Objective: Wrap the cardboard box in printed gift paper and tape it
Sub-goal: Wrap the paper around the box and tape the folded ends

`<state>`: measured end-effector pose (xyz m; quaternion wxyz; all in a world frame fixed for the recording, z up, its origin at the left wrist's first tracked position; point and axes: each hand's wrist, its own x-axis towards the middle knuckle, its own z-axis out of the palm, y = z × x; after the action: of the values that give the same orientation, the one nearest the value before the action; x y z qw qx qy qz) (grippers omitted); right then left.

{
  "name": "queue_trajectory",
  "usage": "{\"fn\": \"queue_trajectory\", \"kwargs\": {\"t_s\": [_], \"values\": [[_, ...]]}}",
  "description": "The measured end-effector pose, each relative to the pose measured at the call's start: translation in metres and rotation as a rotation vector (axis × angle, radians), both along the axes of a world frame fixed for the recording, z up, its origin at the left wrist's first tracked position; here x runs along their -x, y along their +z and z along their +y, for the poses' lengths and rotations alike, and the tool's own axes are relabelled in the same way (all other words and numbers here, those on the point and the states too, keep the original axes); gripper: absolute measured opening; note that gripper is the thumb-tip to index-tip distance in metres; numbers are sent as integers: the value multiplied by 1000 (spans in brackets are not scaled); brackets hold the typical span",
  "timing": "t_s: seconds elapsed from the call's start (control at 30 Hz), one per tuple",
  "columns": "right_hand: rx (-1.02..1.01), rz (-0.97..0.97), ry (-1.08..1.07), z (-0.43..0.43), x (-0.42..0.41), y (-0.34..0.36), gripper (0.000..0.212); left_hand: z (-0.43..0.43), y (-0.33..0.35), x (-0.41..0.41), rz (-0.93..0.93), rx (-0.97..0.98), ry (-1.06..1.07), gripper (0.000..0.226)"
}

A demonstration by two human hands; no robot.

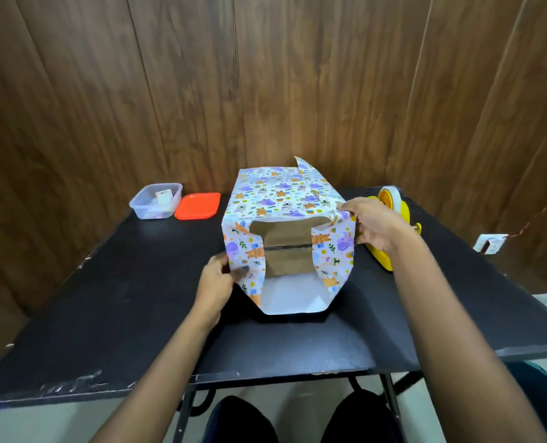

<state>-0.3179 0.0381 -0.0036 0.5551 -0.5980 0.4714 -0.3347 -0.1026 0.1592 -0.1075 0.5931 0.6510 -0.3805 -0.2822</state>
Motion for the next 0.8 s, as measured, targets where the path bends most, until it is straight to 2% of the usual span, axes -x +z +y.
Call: {"fn": "queue_trajectory", "kwargs": {"t_s": [0.07,0.13,0.23,0.3,0.4,0.47,0.57,0.8], "values": [[-9,14,-5,-3,-2,-14,16,3,1,-3,-103,-68,-53,18],[38,36,-58,-1,0,-27,11,7,-2,-5,-106,-57,-64,14],[181,125,-324,2,10,-38,43,13,10,-5,-63,107,295,9],[84,52,-388,6,18,-36,51,15,29,1,103,140,324,21],[-194,75,-150,9,22,-33,57,11,55,7,269,-137,31,44],[-316,25,-10,6,20,-35,58,5,59,6,393,-206,-60,44],[-361,-61,50,-2,19,-39,55,-3,59,5,551,-152,-51,34],[-363,-218,19,-7,12,-38,36,-13,60,14,598,-62,61,16]]}}
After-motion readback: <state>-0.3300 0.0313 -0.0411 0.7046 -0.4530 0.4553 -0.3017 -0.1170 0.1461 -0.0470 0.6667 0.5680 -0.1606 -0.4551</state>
